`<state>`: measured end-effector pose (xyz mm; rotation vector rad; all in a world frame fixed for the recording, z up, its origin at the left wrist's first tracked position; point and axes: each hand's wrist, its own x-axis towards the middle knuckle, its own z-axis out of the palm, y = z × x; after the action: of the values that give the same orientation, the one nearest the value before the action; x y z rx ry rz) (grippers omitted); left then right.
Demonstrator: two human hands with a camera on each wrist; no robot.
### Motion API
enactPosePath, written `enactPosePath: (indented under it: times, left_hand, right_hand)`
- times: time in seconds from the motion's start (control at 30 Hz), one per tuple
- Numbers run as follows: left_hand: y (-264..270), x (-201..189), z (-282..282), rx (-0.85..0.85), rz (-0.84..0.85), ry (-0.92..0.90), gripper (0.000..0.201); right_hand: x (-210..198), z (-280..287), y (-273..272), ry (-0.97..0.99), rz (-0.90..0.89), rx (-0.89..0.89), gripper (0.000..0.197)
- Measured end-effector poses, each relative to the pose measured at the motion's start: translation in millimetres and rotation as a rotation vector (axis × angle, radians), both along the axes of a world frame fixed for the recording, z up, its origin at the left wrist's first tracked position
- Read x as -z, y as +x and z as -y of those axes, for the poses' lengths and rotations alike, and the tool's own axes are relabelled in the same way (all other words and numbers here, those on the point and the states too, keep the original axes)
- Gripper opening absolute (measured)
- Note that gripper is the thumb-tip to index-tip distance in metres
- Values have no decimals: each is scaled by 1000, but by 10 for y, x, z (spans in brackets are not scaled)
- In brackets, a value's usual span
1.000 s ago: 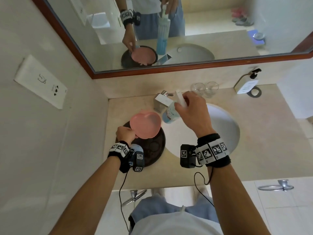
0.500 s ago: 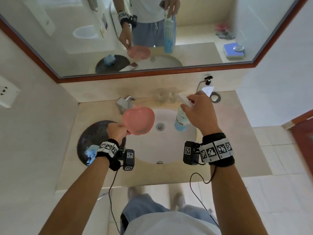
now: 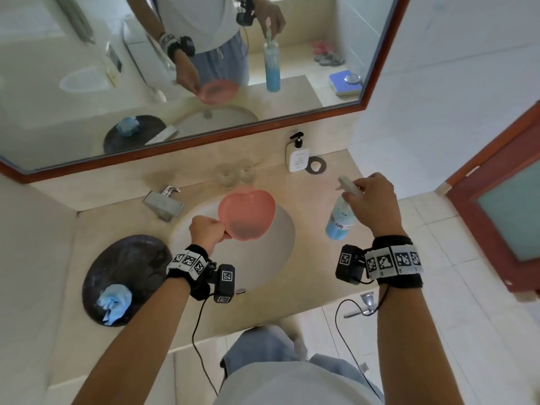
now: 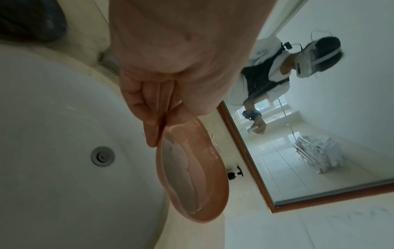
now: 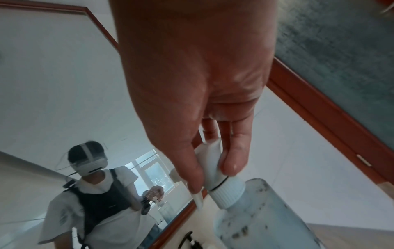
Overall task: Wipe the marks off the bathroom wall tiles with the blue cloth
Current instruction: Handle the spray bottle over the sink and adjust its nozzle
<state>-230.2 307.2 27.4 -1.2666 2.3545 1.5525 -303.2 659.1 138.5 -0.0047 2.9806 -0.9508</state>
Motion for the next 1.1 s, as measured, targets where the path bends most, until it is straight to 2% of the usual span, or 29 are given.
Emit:
enactPosePath:
  times: [0.27, 0.4, 0.73, 1.0, 1.1]
  left_hand:
    - [-487, 48, -464, 142, 7, -7, 13]
    - [-696, 163, -756, 184, 27, 7, 14]
    - [-1133, 518, -1602, 189, 92, 57, 21]
    - [-1322, 988, -2107, 204, 189, -14, 14]
    - [-1337, 1155, -2180, 200, 221, -54, 19]
  right_hand:
    - [95, -478, 66, -14, -3, 223, 23]
    - [184, -629, -35, -11, 5, 253, 24]
    - [272, -1113, -655, 35, 181, 90, 19]
    - [440, -1383, -1100, 55, 238, -40, 24]
    - [470, -1431, -1214, 57, 248, -86, 22]
